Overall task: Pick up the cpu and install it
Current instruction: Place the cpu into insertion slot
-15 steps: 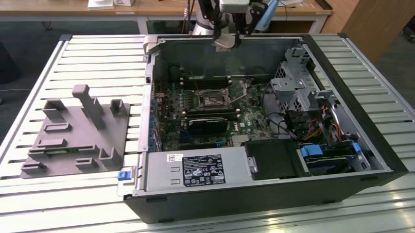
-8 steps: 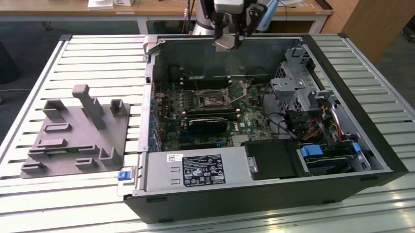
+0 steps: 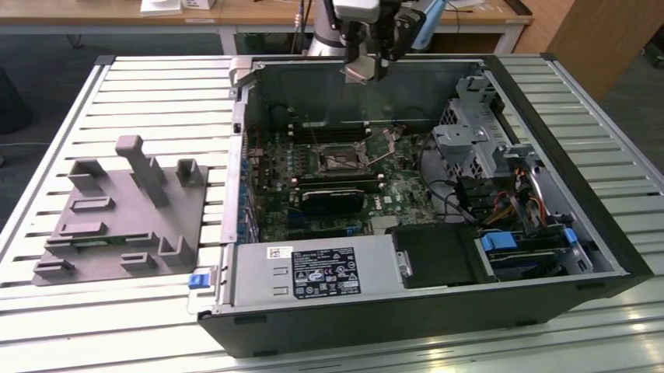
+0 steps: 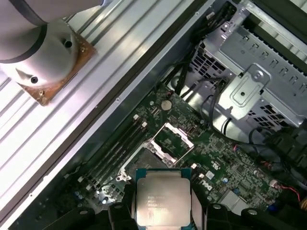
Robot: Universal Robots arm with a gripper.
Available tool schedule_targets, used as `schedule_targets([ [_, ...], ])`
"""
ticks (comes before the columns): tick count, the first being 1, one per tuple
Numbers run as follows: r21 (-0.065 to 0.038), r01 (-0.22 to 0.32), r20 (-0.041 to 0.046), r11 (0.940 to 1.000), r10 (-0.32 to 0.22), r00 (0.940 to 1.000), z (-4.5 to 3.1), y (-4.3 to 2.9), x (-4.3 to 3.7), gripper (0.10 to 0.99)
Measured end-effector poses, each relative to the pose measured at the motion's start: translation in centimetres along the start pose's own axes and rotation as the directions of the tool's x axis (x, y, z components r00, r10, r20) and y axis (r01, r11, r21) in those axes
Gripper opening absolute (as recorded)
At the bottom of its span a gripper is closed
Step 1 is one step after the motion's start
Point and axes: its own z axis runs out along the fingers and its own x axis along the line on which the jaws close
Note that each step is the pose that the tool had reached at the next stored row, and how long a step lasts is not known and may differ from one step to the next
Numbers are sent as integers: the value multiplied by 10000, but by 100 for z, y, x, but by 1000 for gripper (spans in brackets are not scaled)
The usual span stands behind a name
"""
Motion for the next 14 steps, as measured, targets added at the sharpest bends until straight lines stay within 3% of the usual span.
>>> schedule_targets([
  [7,36,-919,105,9958,919,9957,9,-1,0,541],
  [14,195,-1814,114,9832,1812,9834,31,-3,0,541],
])
